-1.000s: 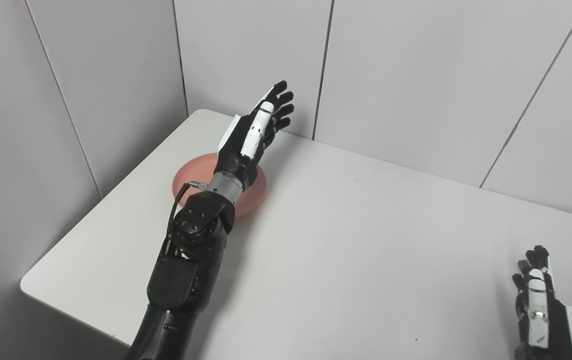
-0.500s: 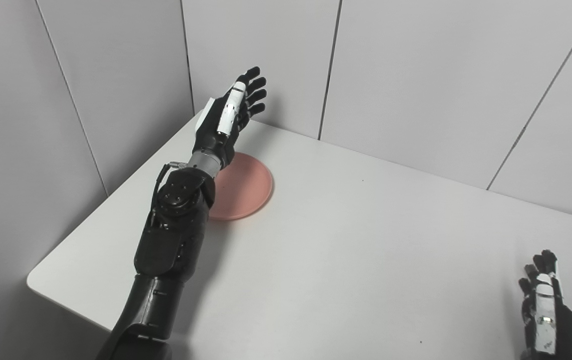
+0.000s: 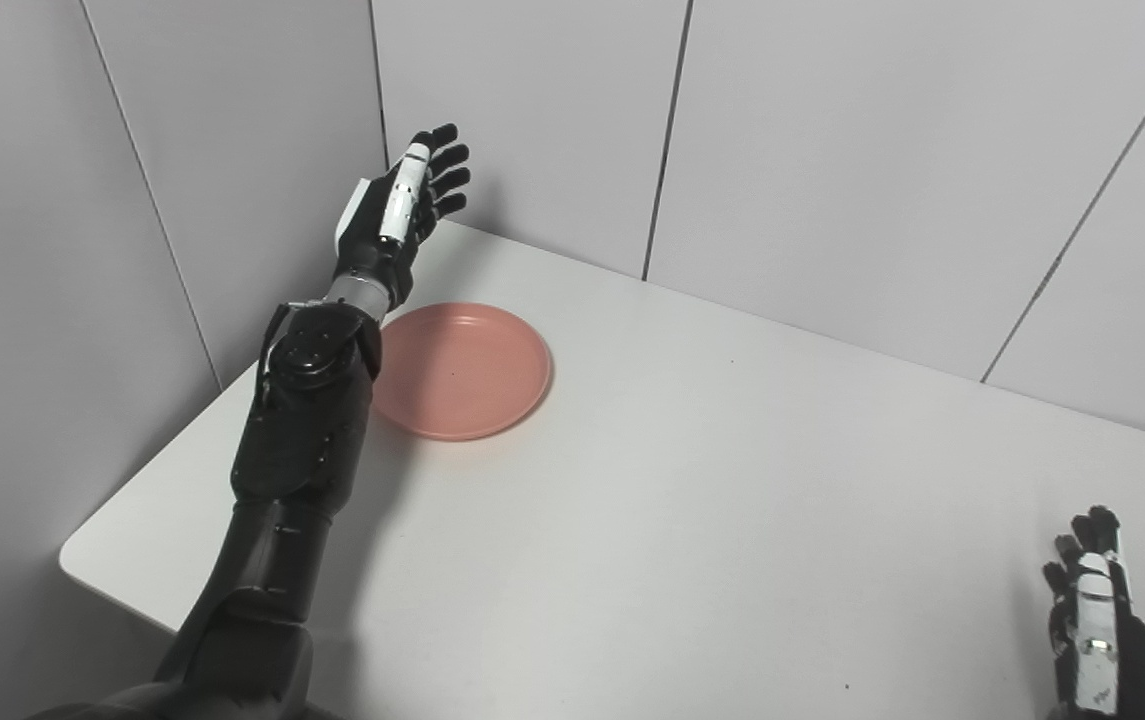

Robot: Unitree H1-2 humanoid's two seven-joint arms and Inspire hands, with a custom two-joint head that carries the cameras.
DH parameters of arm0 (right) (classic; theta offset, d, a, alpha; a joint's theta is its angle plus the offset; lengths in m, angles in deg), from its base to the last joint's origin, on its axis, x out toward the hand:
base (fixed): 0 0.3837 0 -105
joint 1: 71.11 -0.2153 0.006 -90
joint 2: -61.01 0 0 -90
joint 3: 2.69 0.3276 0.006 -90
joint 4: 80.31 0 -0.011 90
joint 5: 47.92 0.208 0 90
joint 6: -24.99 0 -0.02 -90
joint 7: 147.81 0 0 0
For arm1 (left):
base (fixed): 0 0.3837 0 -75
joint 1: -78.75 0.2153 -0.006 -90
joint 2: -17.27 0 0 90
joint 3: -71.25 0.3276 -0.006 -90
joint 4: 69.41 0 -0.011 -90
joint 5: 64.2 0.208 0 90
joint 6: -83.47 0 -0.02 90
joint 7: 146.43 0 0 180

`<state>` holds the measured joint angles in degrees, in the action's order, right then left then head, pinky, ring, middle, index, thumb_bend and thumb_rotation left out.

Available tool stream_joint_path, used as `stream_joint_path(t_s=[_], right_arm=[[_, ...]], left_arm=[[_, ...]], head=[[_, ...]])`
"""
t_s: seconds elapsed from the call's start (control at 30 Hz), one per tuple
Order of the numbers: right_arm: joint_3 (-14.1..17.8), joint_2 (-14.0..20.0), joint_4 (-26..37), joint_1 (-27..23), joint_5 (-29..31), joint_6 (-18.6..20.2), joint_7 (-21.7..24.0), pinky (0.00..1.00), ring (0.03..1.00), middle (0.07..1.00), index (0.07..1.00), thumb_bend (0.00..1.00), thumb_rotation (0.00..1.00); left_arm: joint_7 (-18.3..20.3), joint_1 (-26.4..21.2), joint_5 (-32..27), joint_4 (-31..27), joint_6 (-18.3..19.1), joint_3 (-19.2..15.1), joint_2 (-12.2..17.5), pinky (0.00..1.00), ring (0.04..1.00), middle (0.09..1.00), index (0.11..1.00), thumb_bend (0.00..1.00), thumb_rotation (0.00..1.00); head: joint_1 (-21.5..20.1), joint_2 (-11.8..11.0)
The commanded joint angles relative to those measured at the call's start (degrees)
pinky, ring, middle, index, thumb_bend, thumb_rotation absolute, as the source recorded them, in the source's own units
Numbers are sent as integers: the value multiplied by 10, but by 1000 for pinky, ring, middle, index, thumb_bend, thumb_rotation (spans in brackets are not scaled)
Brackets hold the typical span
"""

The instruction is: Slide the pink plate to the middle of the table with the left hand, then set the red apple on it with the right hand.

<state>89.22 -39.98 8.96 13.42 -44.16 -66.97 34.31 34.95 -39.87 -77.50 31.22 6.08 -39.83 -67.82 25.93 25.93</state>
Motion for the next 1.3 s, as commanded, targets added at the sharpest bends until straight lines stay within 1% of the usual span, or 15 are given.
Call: stream_joint_path(t_s=[0.0, 0.17, 0.23, 0.33, 0.43, 0.57, 0.87, 1.1, 1.27], right_arm=[[0, 0, 19, -6, 1, 4, 2, 1000, 1000, 1000, 1000, 0, 1000], [0, 1, 21, -4, 2, 6, 3, 1000, 1000, 1000, 1000, 0, 1000], [1, 1, 23, -4, 5, 13, 3, 1000, 1000, 1000, 1000, 0, 1000], [1, 1, 22, -5, 7, 8, 5, 1000, 1000, 1000, 1000, 0, 1000], [1, 1, 28, -5, 7, 13, 4, 1000, 1000, 1000, 1000, 0, 1000], [1, 1, 27, -4, 5, 10, 3, 1000, 1000, 1000, 1000, 0, 1000], [1, 3, 28, -4, 9, 10, 6, 1000, 1000, 1000, 1000, 0, 1000], [1, 4, 28, -4, 6, 10, 5, 1000, 1000, 1000, 1000, 0, 1000], [1, 5, 26, -5, 5, 6, 5, 1000, 1000, 1000, 1000, 0, 1000]], left_arm=[[-6, -35, -9, -10, -14, -9, 18, 835, 854, 852, 814, 329, 1000], [-2, -35, -13, 17, -28, -15, 32, 819, 842, 839, 813, 328, 1000], [4, -37, -21, 37, -31, -17, 41, 823, 841, 837, 814, 331, 1000], [12, -41, -31, 64, -37, -23, 52, 828, 838, 832, 819, 333, 1000], [15, -42, -41, 78, -39, -28, 59, 827, 833, 832, 824, 332, 1000], [16, -45, -55, 95, -31, -36, 69, 831, 839, 839, 826, 325, 1000], [28, -37, -65, 139, -48, -43, 88, 840, 859, 857, 840, 291, 1000], [36, -32, -74, 159, -53, -48, 92, 833, 839, 843, 827, 311, 1000], [34, -29, -74, 169, -53, -46, 90, 832, 826, 828, 819, 298, 1000]], head=[[0, 1], [1, 1], [1, 1], [3, 1], [4, 1], [5, 1], [7, 1], [8, 2], [8, 3]])
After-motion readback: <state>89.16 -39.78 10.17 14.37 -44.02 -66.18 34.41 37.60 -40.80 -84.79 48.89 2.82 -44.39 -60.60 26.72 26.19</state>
